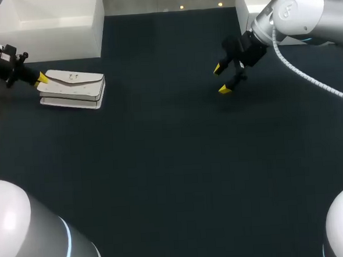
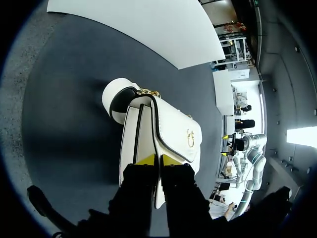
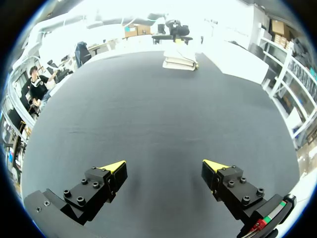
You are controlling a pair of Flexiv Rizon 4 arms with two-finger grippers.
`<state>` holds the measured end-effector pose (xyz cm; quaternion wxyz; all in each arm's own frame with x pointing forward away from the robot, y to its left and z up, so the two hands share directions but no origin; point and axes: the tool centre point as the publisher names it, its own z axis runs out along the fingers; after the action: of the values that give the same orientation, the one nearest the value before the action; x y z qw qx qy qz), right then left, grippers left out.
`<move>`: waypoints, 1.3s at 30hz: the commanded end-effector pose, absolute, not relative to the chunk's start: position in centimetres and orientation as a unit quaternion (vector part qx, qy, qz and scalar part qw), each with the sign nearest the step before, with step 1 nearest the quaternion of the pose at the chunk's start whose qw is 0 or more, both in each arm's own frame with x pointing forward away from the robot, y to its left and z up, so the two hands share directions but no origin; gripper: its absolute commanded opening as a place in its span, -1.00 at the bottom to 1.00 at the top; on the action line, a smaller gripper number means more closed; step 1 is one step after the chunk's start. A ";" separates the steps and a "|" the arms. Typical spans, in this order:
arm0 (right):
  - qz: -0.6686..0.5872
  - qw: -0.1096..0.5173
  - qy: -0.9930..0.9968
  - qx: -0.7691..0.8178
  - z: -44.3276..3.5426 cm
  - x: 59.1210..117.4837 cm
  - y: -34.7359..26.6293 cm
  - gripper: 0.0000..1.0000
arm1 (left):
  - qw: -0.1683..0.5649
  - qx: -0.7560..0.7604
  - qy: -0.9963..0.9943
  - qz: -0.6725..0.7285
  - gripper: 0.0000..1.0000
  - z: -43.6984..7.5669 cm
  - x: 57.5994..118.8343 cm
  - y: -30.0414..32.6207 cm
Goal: Pick up the bag, open it, inspect its contents, close it, and place it on the opposite side
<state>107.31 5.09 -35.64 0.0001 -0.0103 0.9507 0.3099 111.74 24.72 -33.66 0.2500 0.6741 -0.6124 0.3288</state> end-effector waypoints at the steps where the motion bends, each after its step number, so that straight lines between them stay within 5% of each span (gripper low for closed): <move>1: 0.310 -0.002 0.951 -0.011 -35.7 107.5 5.1 1.00 | 0.274 0.665 -0.622 0.311 -1.00 -33.7 112.3 25.1; 39: 0.310 -0.002 0.951 -0.011 -35.7 107.5 5.1 1.00 | 0.137 0.743 -0.519 0.400 -1.00 -35.9 105.4 13.7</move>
<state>107.31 5.09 -35.64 0.0002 -0.0103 0.9508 0.3098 106.33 15.44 -35.87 0.3109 0.6861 -0.5966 0.2769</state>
